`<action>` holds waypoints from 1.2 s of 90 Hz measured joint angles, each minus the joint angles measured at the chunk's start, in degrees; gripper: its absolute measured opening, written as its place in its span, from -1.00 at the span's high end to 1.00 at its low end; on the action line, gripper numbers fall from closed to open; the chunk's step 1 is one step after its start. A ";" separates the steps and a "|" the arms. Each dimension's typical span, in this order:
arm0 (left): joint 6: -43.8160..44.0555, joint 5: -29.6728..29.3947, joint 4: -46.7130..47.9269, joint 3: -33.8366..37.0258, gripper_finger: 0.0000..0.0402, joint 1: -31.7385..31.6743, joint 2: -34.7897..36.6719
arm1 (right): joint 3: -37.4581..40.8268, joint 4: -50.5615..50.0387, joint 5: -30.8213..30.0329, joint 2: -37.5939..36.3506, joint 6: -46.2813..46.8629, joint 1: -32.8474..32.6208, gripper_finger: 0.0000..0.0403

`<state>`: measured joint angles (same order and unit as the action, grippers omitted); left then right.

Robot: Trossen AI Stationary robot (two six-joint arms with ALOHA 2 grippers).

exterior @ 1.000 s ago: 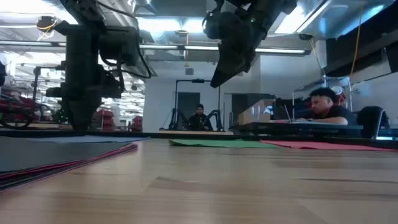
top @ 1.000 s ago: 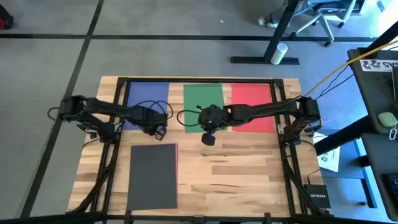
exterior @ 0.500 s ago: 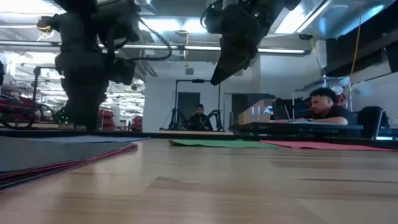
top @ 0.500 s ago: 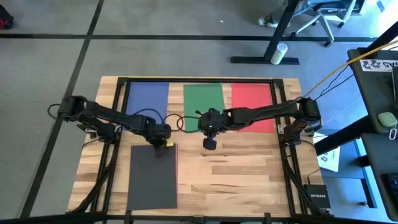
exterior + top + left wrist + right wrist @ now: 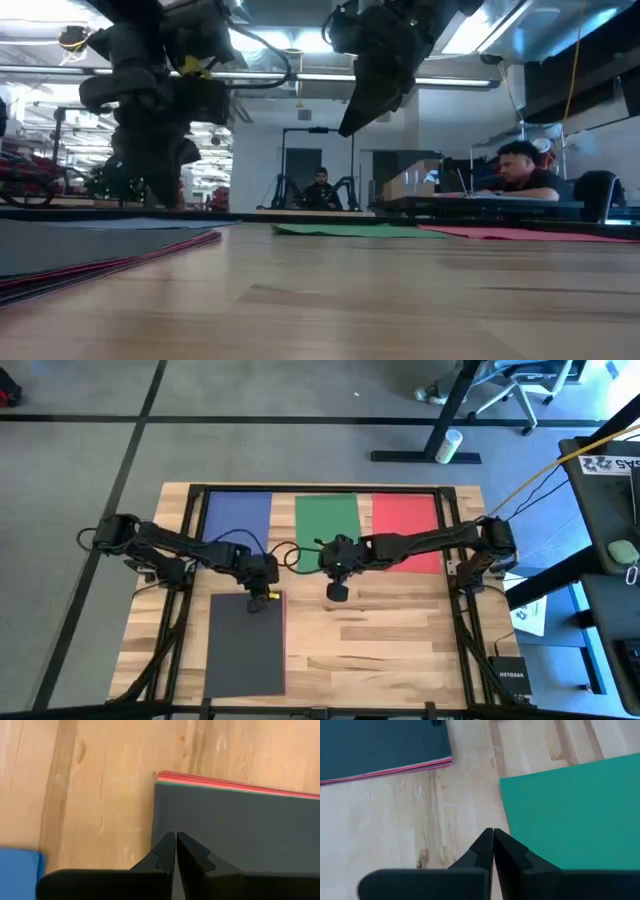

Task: Organize paper
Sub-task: Move the black paper to the bottom right of the table

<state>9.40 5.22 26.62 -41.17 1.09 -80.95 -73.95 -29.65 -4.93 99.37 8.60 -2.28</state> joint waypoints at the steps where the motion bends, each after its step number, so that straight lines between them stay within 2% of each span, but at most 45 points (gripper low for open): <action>1: -0.35 0.00 -0.08 0.00 0.99 -0.05 0.00 | 0.00 0.00 0.00 0.00 0.00 0.00 1.00; 13: -2.40 0.16 -0.42 0.01 0.99 -0.81 -1.08 | 0.00 0.00 0.00 0.00 -0.09 0.02 1.00; 23: -2.47 3.04 -0.91 0.02 0.97 -1.76 -2.68 | 0.00 0.02 0.00 0.00 -0.09 0.02 1.00; 51: -2.54 3.44 -3.13 0.02 0.54 -3.89 -5.53 | 0.00 -0.04 0.00 0.00 -0.13 0.04 1.00; 65: -2.56 3.42 -3.48 0.02 0.43 -3.75 -6.61 | 0.00 0.00 0.00 0.00 -0.13 0.04 1.00; 90: -4.97 2.96 -3.98 -0.17 0.45 -1.93 -8.96 | 0.00 -0.14 -0.50 0.02 -0.28 0.04 1.00; 108: -5.03 2.47 -3.82 -0.15 0.73 -2.00 -9.05 | 0.00 -0.09 -0.55 0.02 -0.50 0.04 1.00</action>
<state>4.36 7.69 22.80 -41.32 -0.91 -90.00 -73.95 -29.74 -5.48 99.39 8.10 -2.24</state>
